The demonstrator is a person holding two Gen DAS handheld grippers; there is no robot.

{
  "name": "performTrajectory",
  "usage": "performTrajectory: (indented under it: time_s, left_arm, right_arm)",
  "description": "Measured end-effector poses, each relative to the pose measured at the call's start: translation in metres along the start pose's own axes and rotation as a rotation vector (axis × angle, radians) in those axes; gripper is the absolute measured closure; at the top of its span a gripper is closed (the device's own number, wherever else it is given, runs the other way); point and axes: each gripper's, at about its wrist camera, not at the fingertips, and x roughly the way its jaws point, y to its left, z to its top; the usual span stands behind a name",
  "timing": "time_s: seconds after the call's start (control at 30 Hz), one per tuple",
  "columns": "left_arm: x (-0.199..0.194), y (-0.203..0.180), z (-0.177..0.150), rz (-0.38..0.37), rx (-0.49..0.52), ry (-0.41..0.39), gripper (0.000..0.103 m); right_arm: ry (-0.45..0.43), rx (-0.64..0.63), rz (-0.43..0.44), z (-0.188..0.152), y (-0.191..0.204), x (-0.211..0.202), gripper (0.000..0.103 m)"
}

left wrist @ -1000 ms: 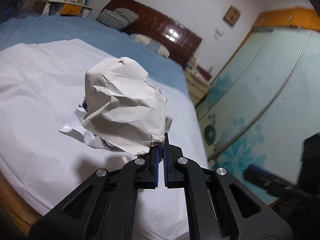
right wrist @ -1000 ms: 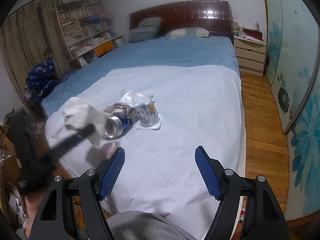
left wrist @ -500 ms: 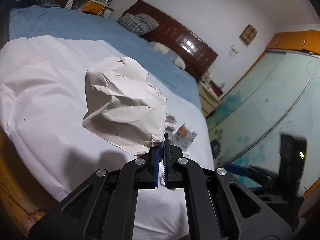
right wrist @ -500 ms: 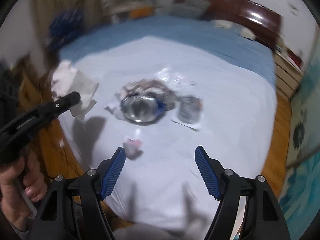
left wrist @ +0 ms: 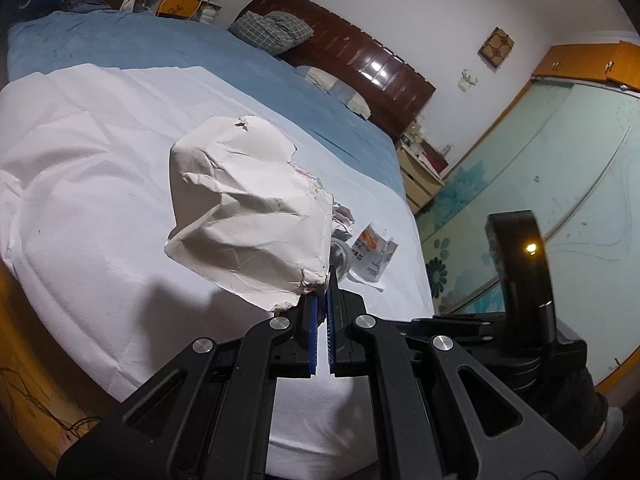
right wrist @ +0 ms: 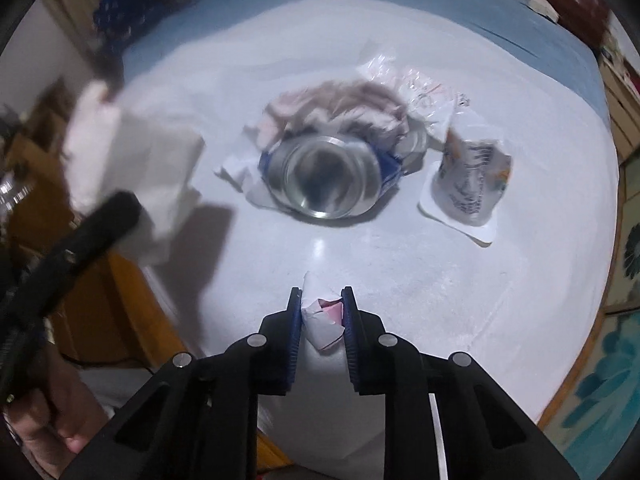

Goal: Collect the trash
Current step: 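Carry both papers to the red wastebasket and open both tools to drop them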

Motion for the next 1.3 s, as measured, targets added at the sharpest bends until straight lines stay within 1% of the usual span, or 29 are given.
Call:
performTrajectory:
  time_s: [0.03, 0.07, 0.1, 0.2, 0.3, 0.4, 0.43, 0.5, 0.53, 0.57, 0.6, 0.63, 0.7, 0.73, 0.77, 0.83, 0.87, 0.93, 0.97, 1.0, 1.07, 1.1, 1.17, 1.2, 1.23, 1.27, 1.3]
  left_arm:
    - [0.001, -0.004, 0.0, -0.006, 0.008, 0.0, 0.1]
    - [0.0, -0.007, 0.0, -0.01, 0.018, 0.002, 0.1]
    - [-0.001, -0.01, -0.001, -0.013, 0.028, 0.003, 0.1]
    - [-0.01, -0.028, -0.005, -0.039, 0.082, 0.0, 0.1]
    - [-0.027, -0.05, -0.01, -0.073, 0.125, -0.015, 0.1]
    - [-0.044, -0.082, -0.013, -0.112, 0.178, -0.036, 0.1]
    - [-0.049, -0.102, -0.013, -0.133, 0.207, -0.046, 0.1]
    - [-0.052, -0.137, -0.012, -0.174, 0.251, -0.043, 0.1]
    - [-0.052, -0.153, -0.012, -0.19, 0.27, -0.037, 0.1]
    - [-0.049, -0.185, -0.014, -0.22, 0.311, -0.019, 0.1]
    - [-0.047, -0.207, -0.017, -0.239, 0.339, -0.003, 0.1]
    - [-0.044, -0.226, -0.022, -0.258, 0.364, 0.013, 0.1]
    - [-0.03, -0.281, -0.037, -0.327, 0.418, 0.07, 0.1]
    - [-0.018, -0.314, -0.049, -0.359, 0.445, 0.113, 0.1]
    - [-0.011, -0.332, -0.058, -0.375, 0.463, 0.138, 0.1]
    - [0.014, -0.387, -0.092, -0.432, 0.526, 0.222, 0.1]
    - [0.022, -0.404, -0.107, -0.449, 0.547, 0.254, 0.1]
    - [0.05, -0.448, -0.157, -0.494, 0.605, 0.379, 0.1]
    - [0.06, -0.46, -0.176, -0.51, 0.623, 0.432, 0.1]
    - [0.076, -0.474, -0.206, -0.516, 0.655, 0.51, 0.1]
    - [0.101, -0.489, -0.265, -0.499, 0.734, 0.649, 0.1]
    - [0.111, -0.491, -0.287, -0.489, 0.755, 0.705, 0.1]
    - [0.13, -0.49, -0.33, -0.455, 0.8, 0.797, 0.1]
    - [0.139, -0.486, -0.352, -0.426, 0.835, 0.823, 0.1]
    - [0.148, -0.482, -0.373, -0.373, 0.884, 0.855, 0.1]
    - [0.155, -0.48, -0.384, -0.329, 0.897, 0.881, 0.1]
    - [0.164, -0.475, -0.398, -0.283, 0.883, 0.937, 0.1]
  right_arm:
    - [-0.025, 0.01, 0.006, -0.001, -0.003, -0.006, 0.083]
    - [-0.077, 0.027, 0.012, -0.005, -0.007, -0.018, 0.083]
    - [-0.109, 0.041, 0.008, -0.009, -0.01, -0.026, 0.083]
    - [-0.192, 0.081, 0.024, -0.035, -0.022, -0.056, 0.083]
    - [-0.276, 0.092, 0.011, -0.071, -0.042, -0.098, 0.083]
    - [-0.368, 0.138, 0.007, -0.113, -0.076, -0.154, 0.083]
    - [-0.397, 0.152, -0.004, -0.127, -0.088, -0.174, 0.083]
    - [-0.456, 0.198, -0.04, -0.163, -0.126, -0.224, 0.083]
    - [-0.484, 0.223, -0.066, -0.183, -0.147, -0.246, 0.083]
    - [-0.505, 0.247, -0.101, -0.2, -0.166, -0.266, 0.083]
    - [-0.522, 0.274, -0.134, -0.216, -0.184, -0.283, 0.083]
    - [-0.54, 0.315, -0.175, -0.239, -0.207, -0.303, 0.083]
    - [-0.561, 0.387, -0.241, -0.282, -0.242, -0.329, 0.083]
    - [-0.565, 0.427, -0.282, -0.307, -0.262, -0.341, 0.083]
    - [-0.561, 0.464, -0.312, -0.332, -0.28, -0.349, 0.083]
    - [-0.548, 0.551, -0.355, -0.379, -0.313, -0.357, 0.083]
    - [-0.524, 0.594, -0.372, -0.402, -0.328, -0.356, 0.083]
    - [-0.485, 0.673, -0.396, -0.449, -0.35, -0.349, 0.083]
    - [-0.454, 0.707, -0.398, -0.471, -0.358, -0.341, 0.083]
    - [-0.431, 0.736, -0.401, -0.489, -0.363, -0.334, 0.083]
    - [-0.358, 0.805, -0.389, -0.532, -0.372, -0.307, 0.083]
    - [-0.333, 0.827, -0.374, -0.548, -0.375, -0.298, 0.083]
    - [-0.265, 0.897, -0.331, -0.587, -0.378, -0.266, 0.083]
    - [-0.243, 0.924, -0.312, -0.599, -0.378, -0.252, 0.083]
    - [-0.219, 0.95, -0.304, -0.612, -0.379, -0.24, 0.083]
    - [-0.175, 0.972, -0.308, -0.628, -0.379, -0.222, 0.083]
    - [-0.159, 0.992, -0.309, -0.634, -0.38, -0.209, 0.083]
